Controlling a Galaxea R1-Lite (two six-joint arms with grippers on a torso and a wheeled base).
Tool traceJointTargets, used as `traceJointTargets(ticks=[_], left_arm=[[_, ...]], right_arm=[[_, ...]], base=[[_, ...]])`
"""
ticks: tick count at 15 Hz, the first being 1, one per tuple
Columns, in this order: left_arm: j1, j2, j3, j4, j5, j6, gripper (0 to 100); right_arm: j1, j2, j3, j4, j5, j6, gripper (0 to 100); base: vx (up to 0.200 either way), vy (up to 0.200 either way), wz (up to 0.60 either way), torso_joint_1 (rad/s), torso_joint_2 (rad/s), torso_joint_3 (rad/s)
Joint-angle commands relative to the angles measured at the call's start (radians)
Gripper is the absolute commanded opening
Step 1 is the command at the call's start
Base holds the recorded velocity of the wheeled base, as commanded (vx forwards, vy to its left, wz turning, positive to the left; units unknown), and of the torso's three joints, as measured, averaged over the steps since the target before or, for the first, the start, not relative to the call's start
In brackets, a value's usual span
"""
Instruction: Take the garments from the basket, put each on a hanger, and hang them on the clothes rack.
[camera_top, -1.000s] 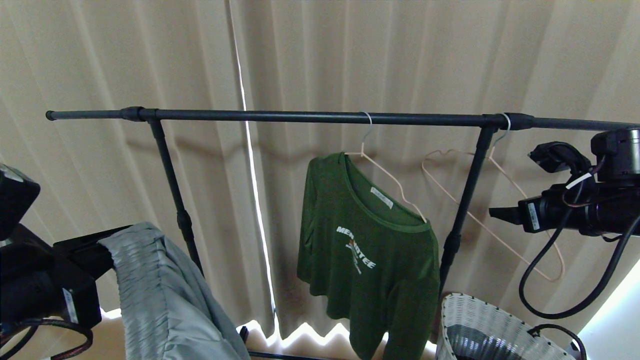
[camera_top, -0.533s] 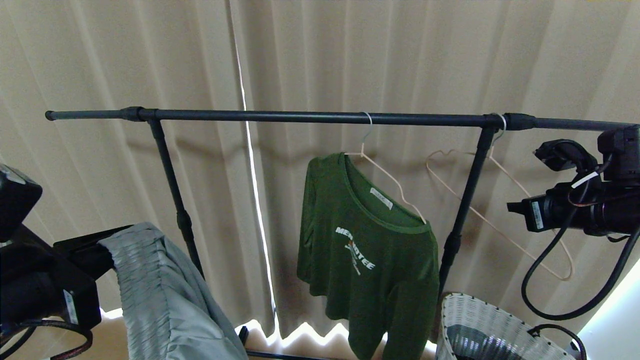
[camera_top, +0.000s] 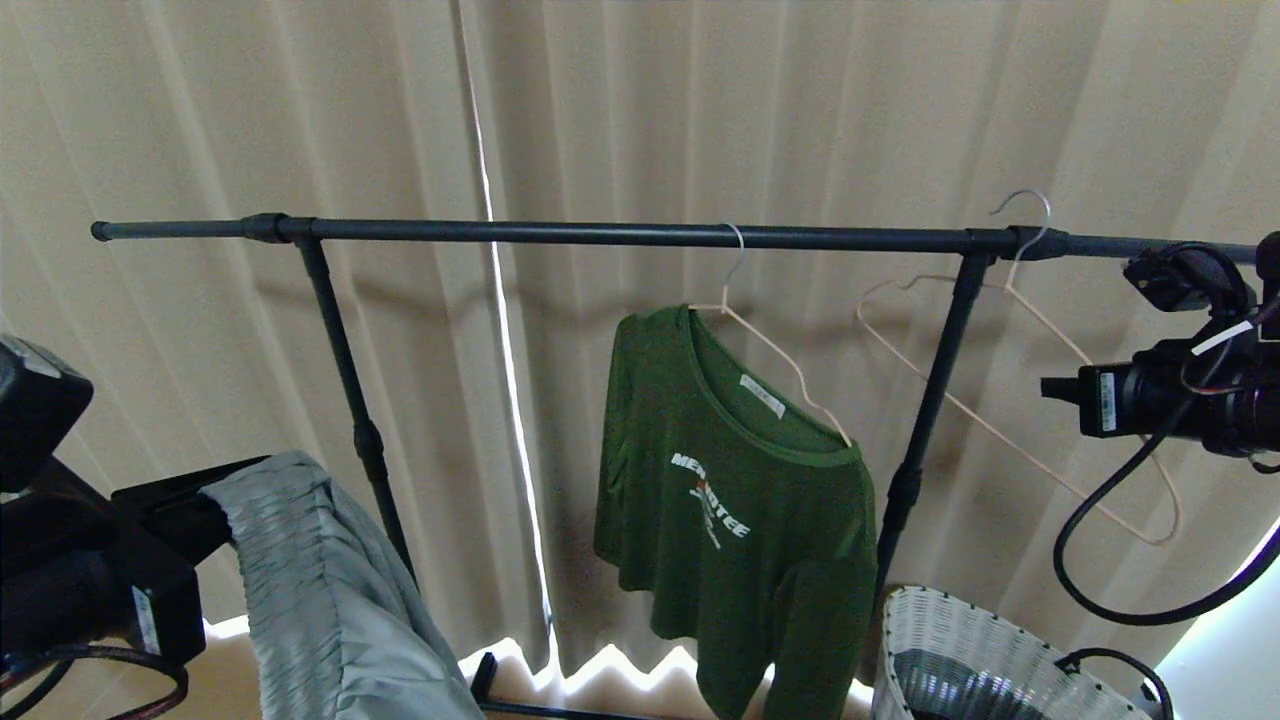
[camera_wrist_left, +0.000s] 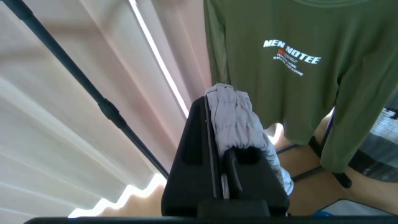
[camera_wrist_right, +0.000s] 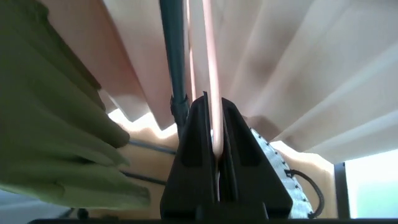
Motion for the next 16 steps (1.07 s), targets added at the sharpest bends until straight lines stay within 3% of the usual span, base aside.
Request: traceJointTargets(ticks=[1, 5, 10, 16], left_arm=[[-0.001, 0.000, 0.000, 0.000, 0.000, 0.000, 0], [0.000, 0.001, 0.009, 0.000, 0.002, 0.001, 0], [0.000, 0.001, 0.018, 0.001, 0.003, 0.001, 0], [0.000, 0.001, 0.021, 0.000, 0.003, 0.003, 0]], right_arm=[[-0.010, -0.044, 0.011, 0.001, 0.000, 0.000, 0], [-0.048, -0.155, 0.089, 0.001, -0.014, -0.002, 0], [-0.053, -0.290, 0.204, 0.003, -0.017, -0.009, 0], [-0.053, -0.343, 0.273, 0.004, -0.017, -0.009, 0]], base=[[0.000, 0.000, 0.00, 0.000, 0.00, 0.000], [0.000, 0.000, 0.00, 0.000, 0.00, 0.000], [-0.200, 0.000, 0.00, -0.001, 0.00, 0.003], [-0.200, 0.000, 0.00, 0.001, 0.00, 0.003]])
